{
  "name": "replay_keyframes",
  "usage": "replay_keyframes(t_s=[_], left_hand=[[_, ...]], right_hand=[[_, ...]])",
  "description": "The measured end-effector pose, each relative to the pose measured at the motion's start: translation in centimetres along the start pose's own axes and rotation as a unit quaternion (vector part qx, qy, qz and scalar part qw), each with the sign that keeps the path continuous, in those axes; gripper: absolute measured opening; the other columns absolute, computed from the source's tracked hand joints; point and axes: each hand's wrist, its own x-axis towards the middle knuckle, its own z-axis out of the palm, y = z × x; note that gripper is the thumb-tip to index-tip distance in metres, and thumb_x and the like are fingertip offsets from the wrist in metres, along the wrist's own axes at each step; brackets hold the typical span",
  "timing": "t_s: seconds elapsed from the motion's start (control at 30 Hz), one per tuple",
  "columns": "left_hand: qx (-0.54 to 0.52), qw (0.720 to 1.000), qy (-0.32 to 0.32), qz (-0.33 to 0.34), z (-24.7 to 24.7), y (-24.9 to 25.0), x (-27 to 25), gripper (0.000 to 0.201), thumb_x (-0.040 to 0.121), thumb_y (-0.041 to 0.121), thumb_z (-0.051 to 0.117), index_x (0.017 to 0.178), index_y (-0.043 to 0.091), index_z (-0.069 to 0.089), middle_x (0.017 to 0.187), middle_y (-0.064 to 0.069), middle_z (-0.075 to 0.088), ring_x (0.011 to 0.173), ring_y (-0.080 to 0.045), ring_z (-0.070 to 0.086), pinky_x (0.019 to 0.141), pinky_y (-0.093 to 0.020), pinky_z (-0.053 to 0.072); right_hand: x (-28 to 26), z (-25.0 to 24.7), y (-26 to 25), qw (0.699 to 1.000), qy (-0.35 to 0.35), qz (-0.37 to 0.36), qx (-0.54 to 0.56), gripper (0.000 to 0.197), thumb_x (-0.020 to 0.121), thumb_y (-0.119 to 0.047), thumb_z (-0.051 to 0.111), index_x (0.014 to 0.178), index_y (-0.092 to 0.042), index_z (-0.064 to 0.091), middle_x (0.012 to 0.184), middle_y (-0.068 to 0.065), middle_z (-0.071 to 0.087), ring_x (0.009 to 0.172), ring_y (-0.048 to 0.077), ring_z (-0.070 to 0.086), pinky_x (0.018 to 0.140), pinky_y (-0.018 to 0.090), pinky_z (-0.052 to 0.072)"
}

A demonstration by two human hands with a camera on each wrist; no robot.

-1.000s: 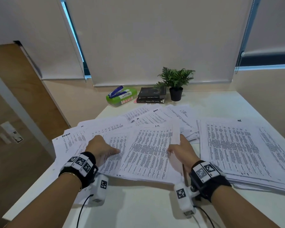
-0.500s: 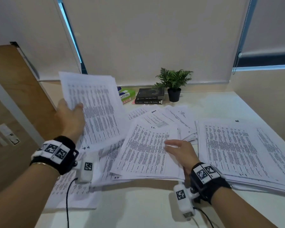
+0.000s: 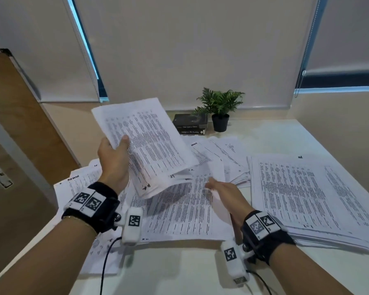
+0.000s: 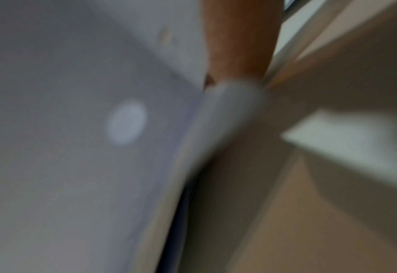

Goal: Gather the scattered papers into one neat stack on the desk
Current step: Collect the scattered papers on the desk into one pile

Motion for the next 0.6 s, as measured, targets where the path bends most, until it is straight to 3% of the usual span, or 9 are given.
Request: replay_keyframes(t_s=[0.1, 0.17, 0.23, 0.27, 0.33, 0.4, 0.47, 0.53, 0.6], left_hand=[[0.031, 0.998, -0.044, -0.021, 0.0, -0.1, -0.1, 0.031, 0.104, 0.013, 0.068, 0.134, 0.009, 0.061, 0.13, -0.003, 0.073, 0.118, -0.023, 0.072, 0.105, -0.045, 0.057], [0.09, 0.99, -0.095, -0.043, 0.2, -0.6, -1.0, 0.032, 0.102, 0.012, 0.07, 0.131, 0.008, 0.06, 0.129, -0.007, 0.074, 0.109, -0.021, 0.074, 0.098, -0.043, 0.061], [0.167, 0.976, -0.127, -0.065, 0.5, -1.9, -2.4, 0.04, 0.1, 0.012, 0.072, 0.137, 0.008, 0.056, 0.138, -0.013, 0.069, 0.107, -0.023, 0.074, 0.088, -0.038, 0.062], [0.223, 0.963, -0.137, -0.069, 0.7, -2.7, -3.1, 0.052, 0.1, 0.017, 0.073, 0.146, 0.007, 0.051, 0.149, -0.013, 0.061, 0.119, -0.027, 0.069, 0.095, -0.039, 0.059], [0.348, 0.913, -0.194, -0.085, 0.6, -4.4, -3.8, 0.071, 0.101, 0.032, 0.072, 0.159, 0.007, 0.038, 0.153, -0.006, 0.051, 0.141, -0.032, 0.052, 0.113, -0.042, 0.044], [0.412, 0.87, -0.252, -0.101, 0.0, -5.9, -3.6, 0.079, 0.099, 0.05, 0.069, 0.159, 0.009, 0.04, 0.142, -0.003, 0.058, 0.137, -0.031, 0.055, 0.117, -0.043, 0.043], [0.464, 0.845, -0.254, -0.082, -0.9, -6.2, -2.6, 0.08, 0.096, 0.057, 0.069, 0.157, 0.01, 0.046, 0.146, -0.011, 0.062, 0.13, -0.029, 0.06, 0.113, -0.042, 0.047], [0.541, 0.814, -0.207, -0.05, -2.1, -5.9, -1.1, 0.078, 0.095, 0.056, 0.071, 0.152, 0.006, 0.051, 0.145, -0.015, 0.061, 0.122, -0.029, 0.062, 0.104, -0.039, 0.049], [0.601, 0.776, -0.18, -0.071, -3.6, -5.4, 0.2, 0.083, 0.085, 0.068, 0.075, 0.131, 0.002, 0.057, 0.111, -0.016, 0.07, 0.098, -0.03, 0.066, 0.077, -0.036, 0.053]], right_hand=[[0.1, 0.0, -0.3, 1.0, 0.001, 0.018, 0.025, 0.069, 0.102, -0.068, 0.029, 0.119, -0.021, 0.077, 0.147, 0.005, 0.06, 0.139, 0.025, 0.049, 0.118, 0.046, 0.026], [0.3, 0.0, -0.2, 0.996, -0.003, 0.039, 0.074, 0.073, 0.093, -0.082, 0.027, 0.104, -0.031, 0.078, 0.139, 0.003, 0.064, 0.135, 0.025, 0.051, 0.123, 0.052, 0.023], [0.6, 0.0, 0.0, 0.989, -0.023, 0.068, 0.126, 0.089, 0.08, -0.096, 0.03, 0.122, -0.031, 0.074, 0.143, -0.003, 0.062, 0.137, 0.023, 0.052, 0.124, 0.053, 0.024], [0.6, 0.0, -0.1, 0.989, -0.022, 0.078, 0.125, 0.099, 0.077, -0.097, 0.032, 0.139, -0.028, 0.065, 0.15, -0.004, 0.055, 0.142, 0.025, 0.048, 0.124, 0.053, 0.024], [0.5, -0.1, -0.1, 0.995, 0.008, 0.063, 0.08, 0.092, 0.087, -0.083, 0.048, 0.148, -0.015, 0.056, 0.147, -0.002, 0.055, 0.139, 0.028, 0.051, 0.117, 0.047, 0.036], [0.7, -0.5, 0.5, 1.0, 0.012, 0.008, 0.027, 0.05, 0.09, -0.047, 0.074, 0.123, -0.01, 0.073, 0.127, 0.002, 0.073, 0.118, 0.031, 0.068, 0.103, 0.041, 0.051], [1.2, -0.6, 1.4, 1.0, 0.014, -0.006, -0.013, 0.021, 0.087, -0.016, 0.079, 0.106, -0.007, 0.076, 0.108, 0.009, 0.08, 0.105, 0.034, 0.074, 0.1, 0.05, 0.056], [1.4, -0.7, 1.8, 0.999, 0.03, 0.011, -0.012, 0.02, 0.087, -0.007, 0.074, 0.106, -0.005, 0.072, 0.107, 0.014, 0.077, 0.105, 0.035, 0.073, 0.098, 0.05, 0.056], [1.5, -0.7, 1.7, 0.999, 0.042, 0.018, 0.009, 0.024, 0.088, -0.005, 0.068, 0.112, -0.007, 0.065, 0.111, 0.011, 0.072, 0.104, 0.03, 0.069, 0.087, 0.039, 0.055]])
